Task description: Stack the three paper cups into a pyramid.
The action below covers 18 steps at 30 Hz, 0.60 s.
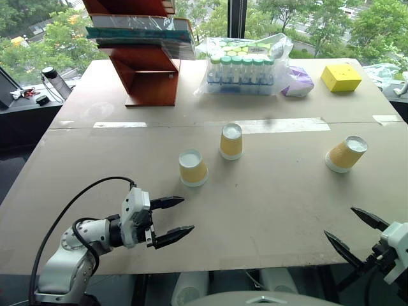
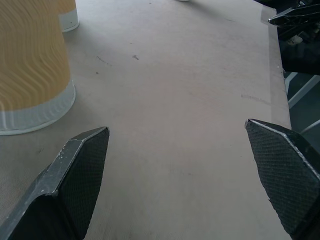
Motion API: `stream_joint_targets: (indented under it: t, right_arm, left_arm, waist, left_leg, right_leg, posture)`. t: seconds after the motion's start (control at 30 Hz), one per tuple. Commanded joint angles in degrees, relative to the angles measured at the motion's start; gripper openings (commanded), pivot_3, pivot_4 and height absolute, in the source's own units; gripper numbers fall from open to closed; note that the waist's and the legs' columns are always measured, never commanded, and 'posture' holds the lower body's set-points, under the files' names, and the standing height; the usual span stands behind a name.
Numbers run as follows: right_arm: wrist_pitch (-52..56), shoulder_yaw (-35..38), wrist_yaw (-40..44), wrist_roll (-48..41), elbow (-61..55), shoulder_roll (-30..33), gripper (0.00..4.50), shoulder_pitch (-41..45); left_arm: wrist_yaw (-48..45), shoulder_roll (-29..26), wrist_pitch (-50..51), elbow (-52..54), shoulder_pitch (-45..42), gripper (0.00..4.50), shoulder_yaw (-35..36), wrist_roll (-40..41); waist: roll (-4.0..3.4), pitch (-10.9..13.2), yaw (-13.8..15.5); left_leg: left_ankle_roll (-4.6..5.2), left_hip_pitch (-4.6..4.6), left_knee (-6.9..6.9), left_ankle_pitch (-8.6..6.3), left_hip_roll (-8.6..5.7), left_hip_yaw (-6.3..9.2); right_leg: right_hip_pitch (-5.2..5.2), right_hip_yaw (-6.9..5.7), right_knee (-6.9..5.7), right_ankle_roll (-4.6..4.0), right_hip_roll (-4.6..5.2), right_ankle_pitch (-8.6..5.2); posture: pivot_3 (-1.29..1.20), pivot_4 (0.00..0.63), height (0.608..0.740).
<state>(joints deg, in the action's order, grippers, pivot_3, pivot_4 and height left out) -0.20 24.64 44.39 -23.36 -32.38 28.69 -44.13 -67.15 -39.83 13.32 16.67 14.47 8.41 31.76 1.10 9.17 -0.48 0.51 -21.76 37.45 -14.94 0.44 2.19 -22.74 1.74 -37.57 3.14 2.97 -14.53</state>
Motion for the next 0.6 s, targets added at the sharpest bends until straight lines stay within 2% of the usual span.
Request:
stream_joint_targets:
  t: [0.03,0.2,0.33,0.6]
  right_arm:
    - [-0.19,-0.79,-3.21,-0.08,-1.67,-2.31,4.50,2.06]
    - [2.26,-4.15,-10.40,5.22,-5.48,-5.28,4.50,6.28]
    - [6.91,-4.20,-10.32,1.02,-6.07,-4.13,4.50,8.39]
    - [12.79,-2.21,-20.40,4.50,-2.42,-4.92,4.50,19.02]
  left_arm:
    - [0.37,1.08,-0.81,1.73,-0.54,4.47,-0.07,1.33]
    - [0.55,1.86,1.14,3.74,-4.29,4.47,2.22,5.88]
    - [1.44,1.09,2.93,4.59,-5.97,4.47,3.46,7.56]
    - [2.47,1.13,4.54,6.52,-7.69,4.47,3.80,9.72]
  waist:
    - [0.00,0.00,0.00]
    - [-0.08,0.02,0.01]
    - [-0.07,0.02,0.02]
    - [-0.05,0.03,-0.15]
  left_leg:
    - [0.00,0.00,0.00,0.00,0.00,0.00]
    - [0.00,0.00,-0.01,0.00,0.02,0.03]
    - [0.00,-0.01,-0.02,0.00,-0.03,0.04]
    - [0.00,-0.03,-0.04,0.00,-0.07,-0.04]
  right_leg:
    - [0.00,0.00,0.00,0.00,0.00,0.00]
    - [-0.03,-0.01,-0.05,0.00,0.01,0.00]
    - [-0.03,-0.02,-0.02,-0.20,-0.01,0.12]
    - [-0.03,-0.05,0.00,-0.20,-0.07,0.13]
  posture:
    - [0.00,0.150,0.740]
    - [0.00,0.150,0.740]
    - [0.00,0.150,0.740]
    - [0.00,0.150,0.740]
